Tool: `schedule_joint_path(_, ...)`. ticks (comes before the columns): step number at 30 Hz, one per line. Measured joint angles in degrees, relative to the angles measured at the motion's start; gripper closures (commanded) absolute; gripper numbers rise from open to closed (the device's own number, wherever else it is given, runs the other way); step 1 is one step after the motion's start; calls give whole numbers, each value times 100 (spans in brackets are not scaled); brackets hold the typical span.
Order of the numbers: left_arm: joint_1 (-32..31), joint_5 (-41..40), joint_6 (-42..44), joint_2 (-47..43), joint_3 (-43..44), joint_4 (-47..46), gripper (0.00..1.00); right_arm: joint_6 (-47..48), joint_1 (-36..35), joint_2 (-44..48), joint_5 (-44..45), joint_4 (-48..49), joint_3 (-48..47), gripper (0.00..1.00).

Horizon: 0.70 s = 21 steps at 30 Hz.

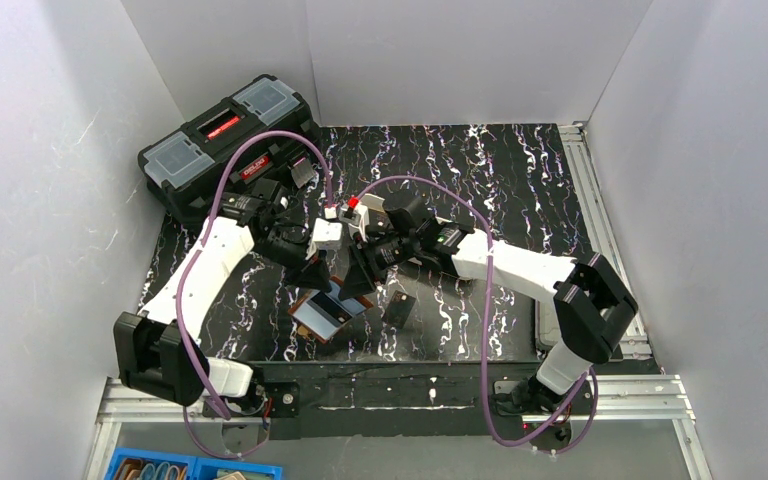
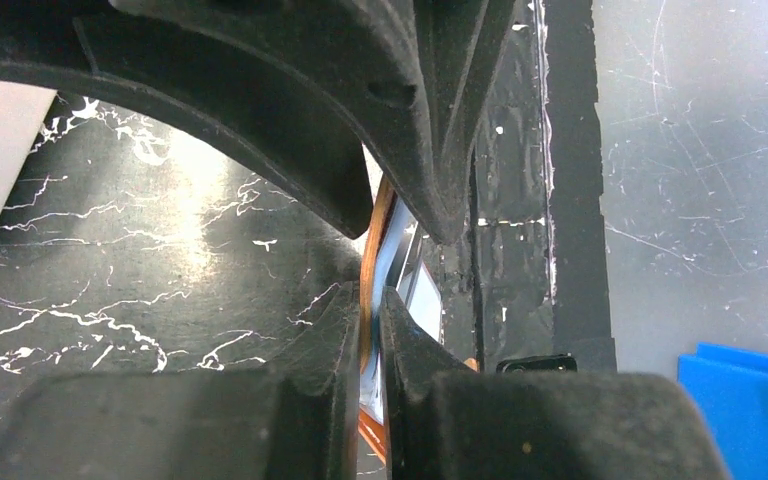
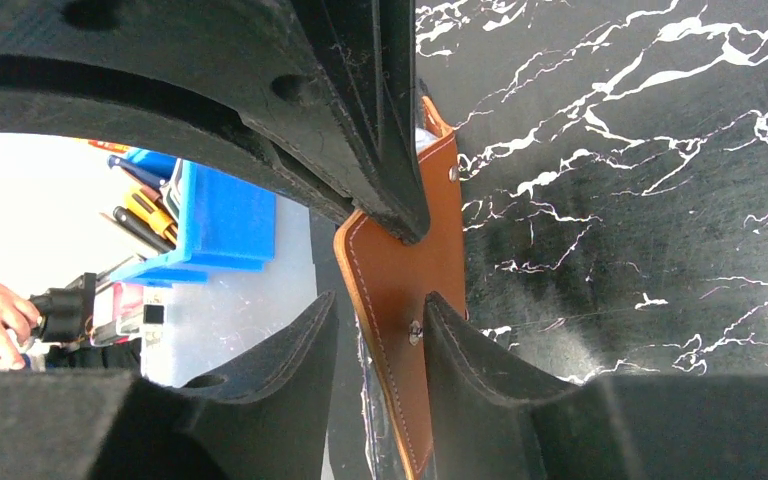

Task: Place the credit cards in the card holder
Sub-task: Insert the credit card into the card holder.

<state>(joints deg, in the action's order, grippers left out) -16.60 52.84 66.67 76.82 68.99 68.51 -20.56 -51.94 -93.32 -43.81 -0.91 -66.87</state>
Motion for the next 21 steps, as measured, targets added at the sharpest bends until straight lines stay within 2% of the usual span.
schedule_joint_path(10,0,127,-70,0,136,90,100,118,-50,0,-48,85,-31,59)
schedule_joint_path(16,0,181,-197,0,144,101,100,280,-127,-28,131,-44,-225,82)
schedule_joint_path(19,0,157,-284,0,170,98,100,345,-129,-50,232,-195,-323,78)
schedule_joint_path(20,0,155,-289,0,188,96,100,374,-129,-50,256,-243,-354,69)
schedule_joint_path(21,0,133,-306,0,223,98,100,407,-129,-50,280,-278,-378,65)
